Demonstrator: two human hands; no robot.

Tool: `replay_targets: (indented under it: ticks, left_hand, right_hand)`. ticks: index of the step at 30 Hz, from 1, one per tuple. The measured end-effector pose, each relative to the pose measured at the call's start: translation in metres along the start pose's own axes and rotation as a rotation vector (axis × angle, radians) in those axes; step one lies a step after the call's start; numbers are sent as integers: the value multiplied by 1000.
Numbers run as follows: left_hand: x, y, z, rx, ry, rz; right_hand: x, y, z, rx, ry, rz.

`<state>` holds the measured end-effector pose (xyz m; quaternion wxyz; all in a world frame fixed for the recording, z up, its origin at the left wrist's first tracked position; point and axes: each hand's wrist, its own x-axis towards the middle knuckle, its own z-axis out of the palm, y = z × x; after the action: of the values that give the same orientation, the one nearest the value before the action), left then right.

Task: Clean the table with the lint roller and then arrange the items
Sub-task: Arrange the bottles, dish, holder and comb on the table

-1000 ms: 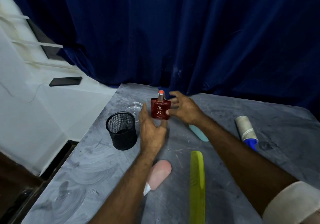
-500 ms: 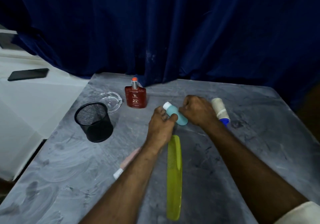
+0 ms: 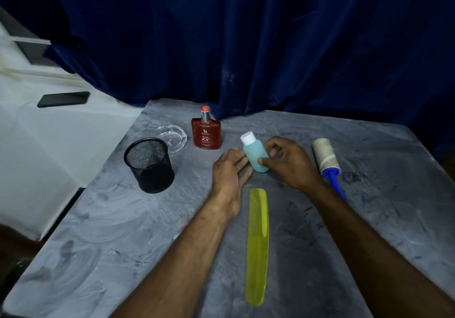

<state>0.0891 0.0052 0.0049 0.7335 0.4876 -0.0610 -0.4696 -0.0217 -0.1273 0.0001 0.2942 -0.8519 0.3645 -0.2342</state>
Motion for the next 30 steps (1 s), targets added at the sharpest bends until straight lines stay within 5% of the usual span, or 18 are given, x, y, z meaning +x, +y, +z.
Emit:
replay_targets:
  ticks: [11, 20, 30]
  left_hand:
    - [-13, 25, -34, 29, 43, 264]
    - [-10, 15, -65, 450, 156, 633]
    - [17, 22, -78, 682, 149, 542]
  right_hand:
    - [-2, -53, 26, 573, 43, -42]
    - [-5, -77, 74, 488, 95, -74]
    - [13, -89, 107, 212, 113, -149]
